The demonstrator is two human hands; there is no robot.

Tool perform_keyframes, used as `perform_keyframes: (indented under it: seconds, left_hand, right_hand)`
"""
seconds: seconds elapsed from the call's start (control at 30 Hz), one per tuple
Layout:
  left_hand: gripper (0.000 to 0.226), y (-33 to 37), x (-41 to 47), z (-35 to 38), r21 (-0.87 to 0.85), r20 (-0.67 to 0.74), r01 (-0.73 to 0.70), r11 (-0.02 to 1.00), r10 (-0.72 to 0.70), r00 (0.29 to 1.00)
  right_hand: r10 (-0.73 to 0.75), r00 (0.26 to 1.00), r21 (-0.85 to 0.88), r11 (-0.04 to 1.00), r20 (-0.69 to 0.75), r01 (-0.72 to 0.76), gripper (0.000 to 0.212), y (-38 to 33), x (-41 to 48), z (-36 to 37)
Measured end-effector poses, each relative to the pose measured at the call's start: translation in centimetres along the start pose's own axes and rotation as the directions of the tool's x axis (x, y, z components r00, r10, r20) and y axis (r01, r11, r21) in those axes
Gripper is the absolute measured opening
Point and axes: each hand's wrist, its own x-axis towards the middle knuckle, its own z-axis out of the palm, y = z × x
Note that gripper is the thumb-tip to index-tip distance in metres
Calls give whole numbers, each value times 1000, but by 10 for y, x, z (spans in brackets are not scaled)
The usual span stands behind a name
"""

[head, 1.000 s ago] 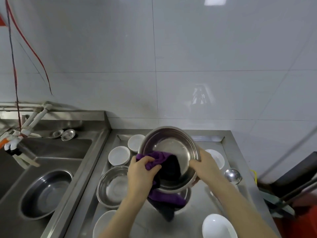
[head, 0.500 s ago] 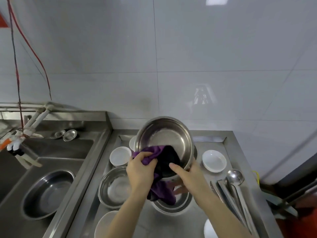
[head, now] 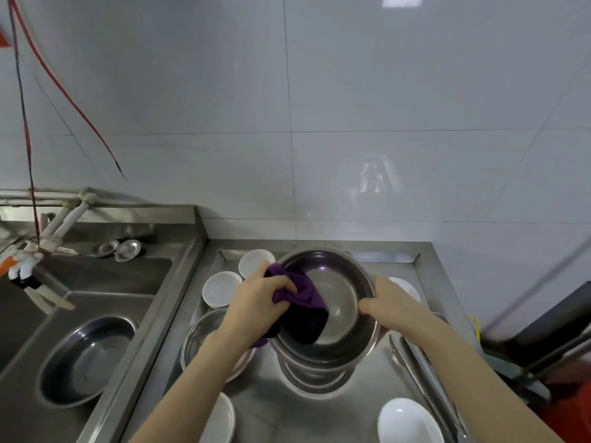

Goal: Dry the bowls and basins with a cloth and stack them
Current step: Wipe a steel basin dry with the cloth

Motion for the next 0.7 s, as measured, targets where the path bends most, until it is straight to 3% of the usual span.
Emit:
perform_keyframes:
  seconds: [0.1, 0.17, 0.27, 0.33, 0.43, 0.5, 0.57, 0.63, 0.7]
  left_hand:
    - [26, 8, -2, 7, -100, -245, 95, 990, -117, 962]
    - [29, 21, -10, 18, -233, -322, 203, 951, -272, 907]
    - [29, 41, -23, 38, -471, -262, 360, 805, -517, 815]
    - [27, 45, -28, 46, -509, -209, 402, 761, -563, 800]
    - [25, 37, -27, 35, -433, -206, 360, 826, -480, 853]
    - [27, 24, -23, 22, -323, -198, 275, 906, -349, 916]
    - [31, 12, -20, 11, -159, -75, 117, 980, -130, 989]
    - [31, 6, -18, 10, -60, 104, -34, 998, 41, 994]
    - [30, 6, -14, 12, -38, 109, -53, 998, 56, 992]
  right_hand:
    - [-15, 984, 78, 997, -180, 29, 30, 3, 7, 14]
    - [30, 963, 230, 973, -269, 34, 36, 3, 15, 25]
    - [109, 899, 441, 892, -424, 100, 43, -2, 18, 45]
    - [136, 889, 476, 874, -438, 101, 40, -1, 16, 55]
    - [104, 937, 425, 904, -334, 51, 37, 4, 8, 50]
    - [84, 969, 312, 950, -231, -8, 33, 6, 4, 26]
    - [66, 997, 70, 996, -41, -63, 24, 3, 3, -3]
    - [110, 984, -233, 970, 143, -74, 23, -2, 8, -24]
    - [100, 980, -349, 936, 174, -33, 23, -5, 16, -28]
